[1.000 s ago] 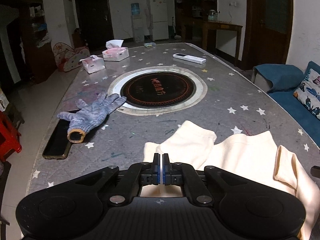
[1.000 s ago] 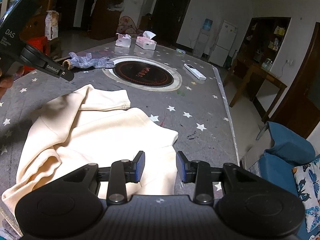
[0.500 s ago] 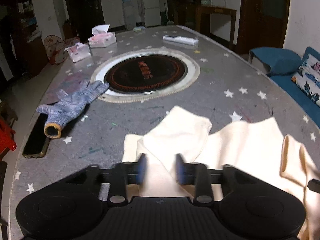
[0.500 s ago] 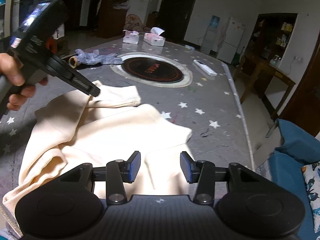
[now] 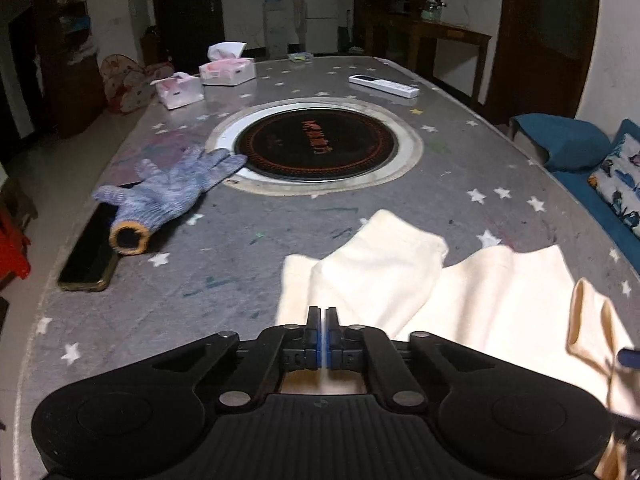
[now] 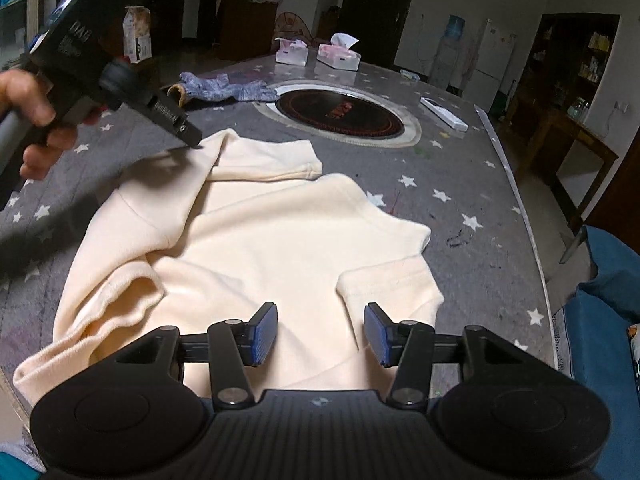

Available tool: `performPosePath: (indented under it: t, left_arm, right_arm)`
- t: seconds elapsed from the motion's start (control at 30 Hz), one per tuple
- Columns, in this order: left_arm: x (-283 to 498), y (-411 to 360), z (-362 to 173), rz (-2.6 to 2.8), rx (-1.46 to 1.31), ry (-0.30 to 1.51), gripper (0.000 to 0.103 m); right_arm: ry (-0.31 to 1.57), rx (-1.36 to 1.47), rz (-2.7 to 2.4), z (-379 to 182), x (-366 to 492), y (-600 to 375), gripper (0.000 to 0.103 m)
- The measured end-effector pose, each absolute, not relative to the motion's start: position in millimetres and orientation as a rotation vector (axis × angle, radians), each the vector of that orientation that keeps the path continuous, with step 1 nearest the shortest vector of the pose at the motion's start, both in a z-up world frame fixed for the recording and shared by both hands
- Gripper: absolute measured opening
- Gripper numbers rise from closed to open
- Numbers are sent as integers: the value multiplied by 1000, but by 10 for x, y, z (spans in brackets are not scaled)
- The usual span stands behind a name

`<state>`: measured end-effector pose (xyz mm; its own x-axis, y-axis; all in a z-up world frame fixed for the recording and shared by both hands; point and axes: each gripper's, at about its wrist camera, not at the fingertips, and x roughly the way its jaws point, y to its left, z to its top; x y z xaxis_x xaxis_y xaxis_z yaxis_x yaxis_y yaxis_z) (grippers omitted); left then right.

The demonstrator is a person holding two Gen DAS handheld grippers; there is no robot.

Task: Fold clothes

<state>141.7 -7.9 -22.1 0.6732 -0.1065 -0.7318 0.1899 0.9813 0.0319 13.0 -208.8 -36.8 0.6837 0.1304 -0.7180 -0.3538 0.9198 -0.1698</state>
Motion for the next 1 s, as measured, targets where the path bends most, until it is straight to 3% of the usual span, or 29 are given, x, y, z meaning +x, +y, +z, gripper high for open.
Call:
performPosePath:
  t: [0.03,0.1,0.17,0.23,0.27,0.4,0.7,1.0]
  left_arm:
    - [1445,-102,-229,-159,114,813,12]
    - [1517,-140,-257,-153,117,808,32]
    - [1603,-159,-308,-142,113,821,41]
    - [1679,-173,-361,-136,110,833,43]
    - [1708,-180,-389,-139,110,839,41]
    - [1717,-194,-444,-180,112,840,7]
    - [1234,167,50,-116,35,682,5]
    - [178,835,463,24,-31,549,5]
  right_arm:
    - [775,-306,276,-371,128,-2095,49]
    - [778,-301,275,-375,127,-2108,49]
    - [781,-296,277,-384,122,-2122,50]
    - [782,-292,278,-391,120,-2134,50]
    - [783,-290,279,-394,120,-2140,50]
    - [791,-287,283,-417,123,-2145,50]
    - [803,-289,261,-462,58,-2232,50]
    - [805,-292,243,-470,-101,-2334,51]
